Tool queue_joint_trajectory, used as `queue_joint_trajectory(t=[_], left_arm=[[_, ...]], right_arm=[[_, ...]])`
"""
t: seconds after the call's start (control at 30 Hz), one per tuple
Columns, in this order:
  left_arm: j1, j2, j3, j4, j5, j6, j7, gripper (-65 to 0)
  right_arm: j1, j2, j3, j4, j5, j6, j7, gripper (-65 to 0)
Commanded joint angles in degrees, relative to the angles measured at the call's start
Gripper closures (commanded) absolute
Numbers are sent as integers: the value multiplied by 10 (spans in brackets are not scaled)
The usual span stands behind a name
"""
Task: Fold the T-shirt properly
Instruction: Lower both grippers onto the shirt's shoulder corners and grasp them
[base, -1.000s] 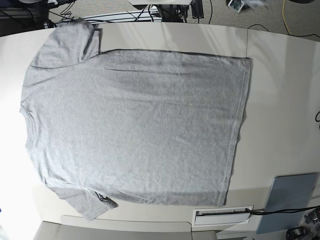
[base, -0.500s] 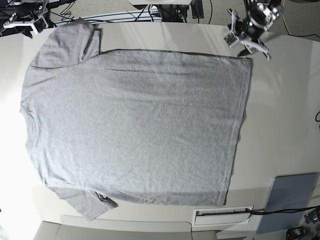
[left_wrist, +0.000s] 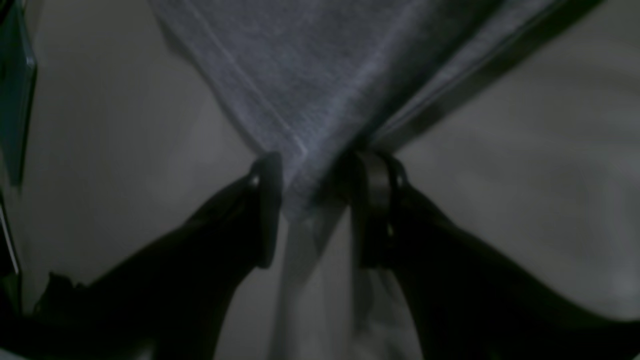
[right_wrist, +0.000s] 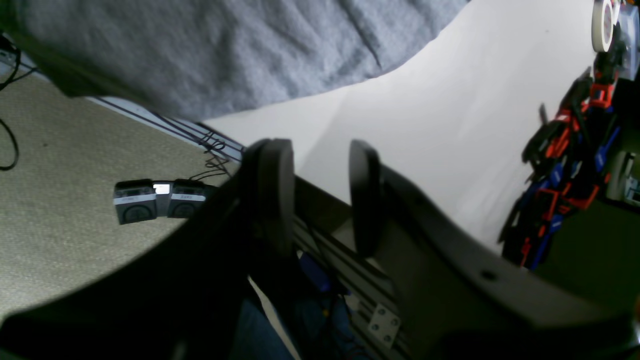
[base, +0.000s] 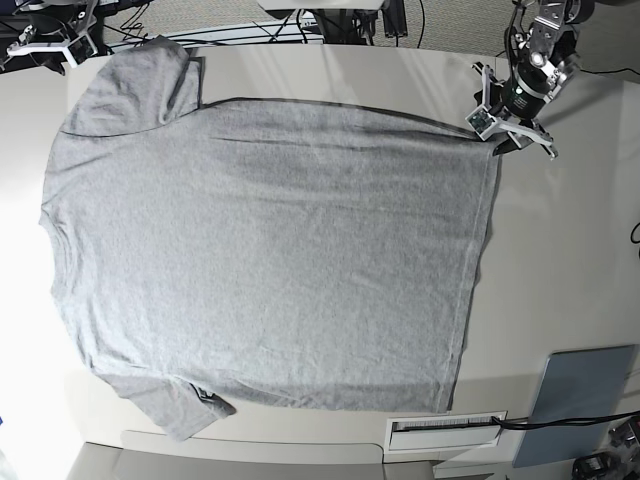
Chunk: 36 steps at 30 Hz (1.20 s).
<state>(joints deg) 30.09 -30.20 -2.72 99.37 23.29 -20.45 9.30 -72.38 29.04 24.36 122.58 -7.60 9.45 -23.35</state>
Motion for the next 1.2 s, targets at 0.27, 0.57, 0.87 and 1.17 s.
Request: queue_joint_trajectory(t=[0.27,0.57,0.87,1.17], left_arm=[[-8,-11,0,-11,12,-76,-4,-244],[-15,-12,0,-11,25,-129,-3,0],[-15,-12,0,-11,24,-129,-4,0],[-15,-12,0,-11,25,-124,-3,0]], right_arm=[[3,3,6,7,-77,-7,7,-193],[3,3,6,7,-90,-7,9,-193],[17,4,5,7,-178,75,12,-340],[111,75,4,-59,-220,124,39,-339]])
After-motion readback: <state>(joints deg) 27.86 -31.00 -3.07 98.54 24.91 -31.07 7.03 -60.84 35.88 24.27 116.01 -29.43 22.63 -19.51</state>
